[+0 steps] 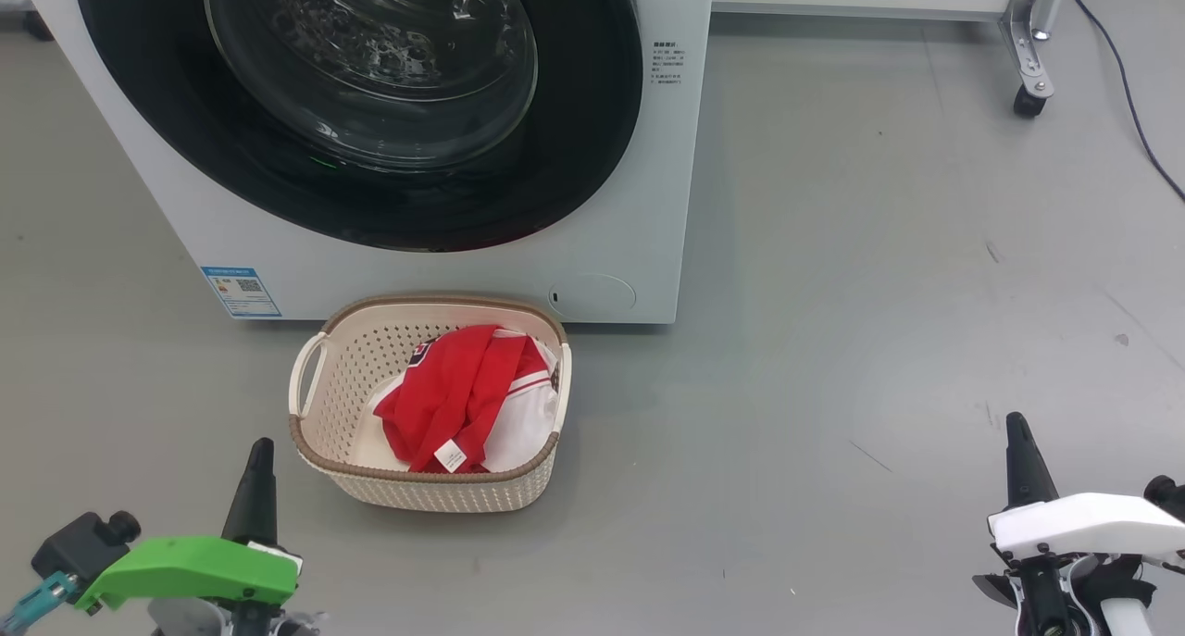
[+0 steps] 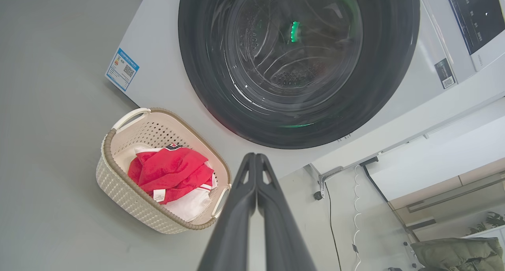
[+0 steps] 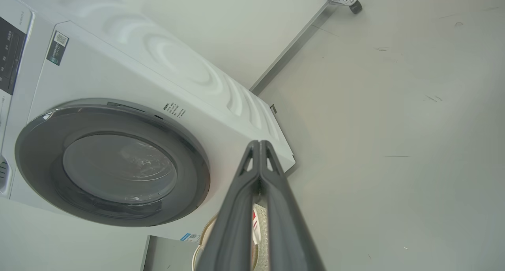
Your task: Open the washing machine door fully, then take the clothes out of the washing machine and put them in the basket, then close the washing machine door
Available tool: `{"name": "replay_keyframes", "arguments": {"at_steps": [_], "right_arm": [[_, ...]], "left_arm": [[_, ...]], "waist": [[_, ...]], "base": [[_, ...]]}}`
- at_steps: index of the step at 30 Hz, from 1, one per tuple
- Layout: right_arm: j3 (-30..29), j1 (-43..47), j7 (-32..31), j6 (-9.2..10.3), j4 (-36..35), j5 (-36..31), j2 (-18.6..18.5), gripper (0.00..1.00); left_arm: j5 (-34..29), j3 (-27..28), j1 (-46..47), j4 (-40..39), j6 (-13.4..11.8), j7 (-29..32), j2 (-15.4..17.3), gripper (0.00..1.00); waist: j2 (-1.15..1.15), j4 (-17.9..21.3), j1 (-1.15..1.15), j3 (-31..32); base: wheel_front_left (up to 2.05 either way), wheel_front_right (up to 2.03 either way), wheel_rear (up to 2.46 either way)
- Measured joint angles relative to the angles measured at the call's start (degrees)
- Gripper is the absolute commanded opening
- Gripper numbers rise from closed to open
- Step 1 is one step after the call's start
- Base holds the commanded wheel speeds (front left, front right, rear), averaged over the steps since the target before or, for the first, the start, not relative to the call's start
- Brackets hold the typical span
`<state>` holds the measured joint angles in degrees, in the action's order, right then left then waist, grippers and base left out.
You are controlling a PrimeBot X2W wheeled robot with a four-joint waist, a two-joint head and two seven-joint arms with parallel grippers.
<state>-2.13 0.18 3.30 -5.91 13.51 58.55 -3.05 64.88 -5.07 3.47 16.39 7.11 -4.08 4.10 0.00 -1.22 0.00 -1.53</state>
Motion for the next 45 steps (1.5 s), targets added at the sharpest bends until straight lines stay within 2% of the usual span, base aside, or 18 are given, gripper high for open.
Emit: {"name": "replay_keyframes", "arguments": {"at_steps": [45], "right_arm": [[-5.0, -3.3, -8.9, -0.77, 2.1, 32.7, 0.5, 0.0]], "left_arm": [[27.7, 7.0, 0.1, -0.2, 0.0, 8.2, -0.2, 0.0]], "waist": [[0.0, 1.2, 0.0, 1.4]], "base": [[0.0, 0.0, 0.0]]}}
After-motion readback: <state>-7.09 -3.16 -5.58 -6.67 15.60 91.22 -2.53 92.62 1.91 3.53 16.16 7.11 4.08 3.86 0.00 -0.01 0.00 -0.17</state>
